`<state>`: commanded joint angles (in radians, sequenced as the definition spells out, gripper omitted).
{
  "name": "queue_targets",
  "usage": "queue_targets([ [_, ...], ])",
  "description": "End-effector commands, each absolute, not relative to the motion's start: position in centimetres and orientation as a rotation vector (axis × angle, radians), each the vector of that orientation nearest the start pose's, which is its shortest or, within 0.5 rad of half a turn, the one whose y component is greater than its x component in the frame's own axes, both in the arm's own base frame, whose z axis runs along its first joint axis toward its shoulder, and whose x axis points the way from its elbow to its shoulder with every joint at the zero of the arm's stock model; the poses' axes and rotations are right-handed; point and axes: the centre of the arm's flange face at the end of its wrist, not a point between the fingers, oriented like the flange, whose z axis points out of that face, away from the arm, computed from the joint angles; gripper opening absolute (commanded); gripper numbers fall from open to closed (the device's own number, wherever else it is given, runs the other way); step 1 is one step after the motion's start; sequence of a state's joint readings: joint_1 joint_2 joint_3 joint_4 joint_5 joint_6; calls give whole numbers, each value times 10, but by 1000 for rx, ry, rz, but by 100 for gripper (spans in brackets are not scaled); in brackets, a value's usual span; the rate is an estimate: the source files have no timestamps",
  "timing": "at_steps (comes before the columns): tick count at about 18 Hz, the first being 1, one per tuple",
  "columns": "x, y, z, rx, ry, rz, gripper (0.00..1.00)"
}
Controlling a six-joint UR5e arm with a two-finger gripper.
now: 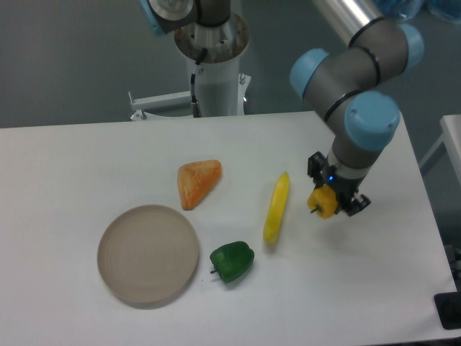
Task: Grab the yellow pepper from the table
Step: 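Lift the held yellow pepper up off the table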
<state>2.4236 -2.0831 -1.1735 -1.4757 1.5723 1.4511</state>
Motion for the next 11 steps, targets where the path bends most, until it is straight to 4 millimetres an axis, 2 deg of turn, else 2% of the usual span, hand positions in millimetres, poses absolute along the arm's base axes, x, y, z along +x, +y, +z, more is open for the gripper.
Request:
queue_targets([
  [11, -430, 568, 389, -2994, 997, -1, 64],
])
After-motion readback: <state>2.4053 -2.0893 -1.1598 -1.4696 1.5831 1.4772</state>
